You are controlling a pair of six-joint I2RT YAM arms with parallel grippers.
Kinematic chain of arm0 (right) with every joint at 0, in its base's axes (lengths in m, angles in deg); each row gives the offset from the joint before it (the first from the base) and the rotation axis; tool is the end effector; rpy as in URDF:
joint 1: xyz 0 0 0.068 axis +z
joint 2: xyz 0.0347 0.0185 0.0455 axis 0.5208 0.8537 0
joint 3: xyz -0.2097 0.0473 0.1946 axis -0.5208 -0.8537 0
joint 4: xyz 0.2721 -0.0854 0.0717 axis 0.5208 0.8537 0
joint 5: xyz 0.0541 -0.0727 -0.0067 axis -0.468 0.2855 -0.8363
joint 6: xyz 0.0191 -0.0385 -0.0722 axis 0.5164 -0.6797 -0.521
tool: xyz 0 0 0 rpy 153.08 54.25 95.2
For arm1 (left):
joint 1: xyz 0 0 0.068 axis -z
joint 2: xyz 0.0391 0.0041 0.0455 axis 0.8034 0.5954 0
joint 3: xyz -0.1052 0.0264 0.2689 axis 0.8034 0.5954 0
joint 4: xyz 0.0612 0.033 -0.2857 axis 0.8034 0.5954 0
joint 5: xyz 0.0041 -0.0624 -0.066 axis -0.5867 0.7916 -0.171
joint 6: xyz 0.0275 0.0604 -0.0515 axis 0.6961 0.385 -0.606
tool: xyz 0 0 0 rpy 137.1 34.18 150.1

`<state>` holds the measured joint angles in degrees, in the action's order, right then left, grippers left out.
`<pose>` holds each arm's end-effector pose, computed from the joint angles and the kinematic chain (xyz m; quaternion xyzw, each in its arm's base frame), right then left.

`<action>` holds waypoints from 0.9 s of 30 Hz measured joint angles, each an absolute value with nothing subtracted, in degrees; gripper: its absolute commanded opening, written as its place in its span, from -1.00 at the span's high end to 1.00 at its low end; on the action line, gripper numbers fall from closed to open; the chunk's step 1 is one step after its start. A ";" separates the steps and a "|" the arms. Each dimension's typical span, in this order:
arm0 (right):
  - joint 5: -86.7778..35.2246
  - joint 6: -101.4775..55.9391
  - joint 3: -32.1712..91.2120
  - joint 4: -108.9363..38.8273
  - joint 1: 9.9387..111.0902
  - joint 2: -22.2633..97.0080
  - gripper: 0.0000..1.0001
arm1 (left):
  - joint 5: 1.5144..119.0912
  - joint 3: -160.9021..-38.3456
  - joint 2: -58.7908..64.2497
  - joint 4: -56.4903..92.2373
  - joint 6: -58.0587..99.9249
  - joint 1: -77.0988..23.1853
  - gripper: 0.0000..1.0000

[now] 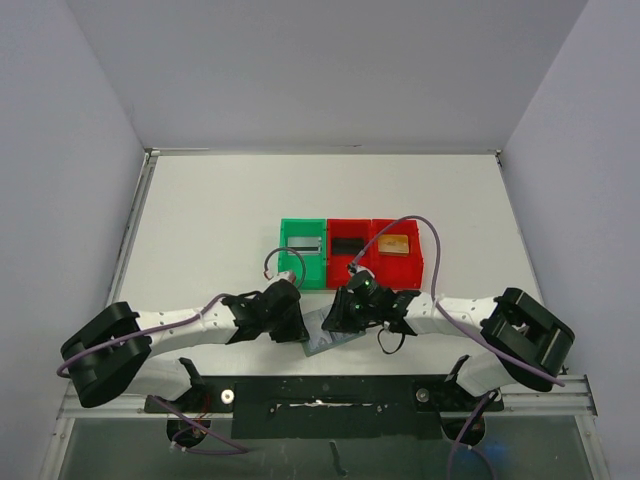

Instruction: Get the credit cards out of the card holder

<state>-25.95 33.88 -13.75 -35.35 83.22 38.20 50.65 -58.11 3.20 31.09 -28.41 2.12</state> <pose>0.1788 0.2437 0.1063 0.0716 0.9346 0.3236 0.1292 0.1556 -0.2238 0.1077 -0.0482 0.9559 -0.2401 0.1623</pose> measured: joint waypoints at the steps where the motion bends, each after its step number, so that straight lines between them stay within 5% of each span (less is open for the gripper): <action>1: -26.34 33.99 -14.10 -36.16 83.20 38.05 0.62 | 50.72 -58.57 3.59 31.57 -28.15 2.14 0.67; 12: -28.09 36.98 -16.68 -41.26 83.16 37.39 0.62 | 50.76 -59.97 4.64 33.52 -26.75 2.12 0.75; 27: -22.26 34.64 -11.44 -29.28 84.18 37.63 0.55 | 50.78 -59.29 4.27 32.75 -26.32 2.12 0.77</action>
<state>-22.26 34.64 -11.44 -29.28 84.18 37.63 50.78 -59.29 4.27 32.75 -26.32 2.12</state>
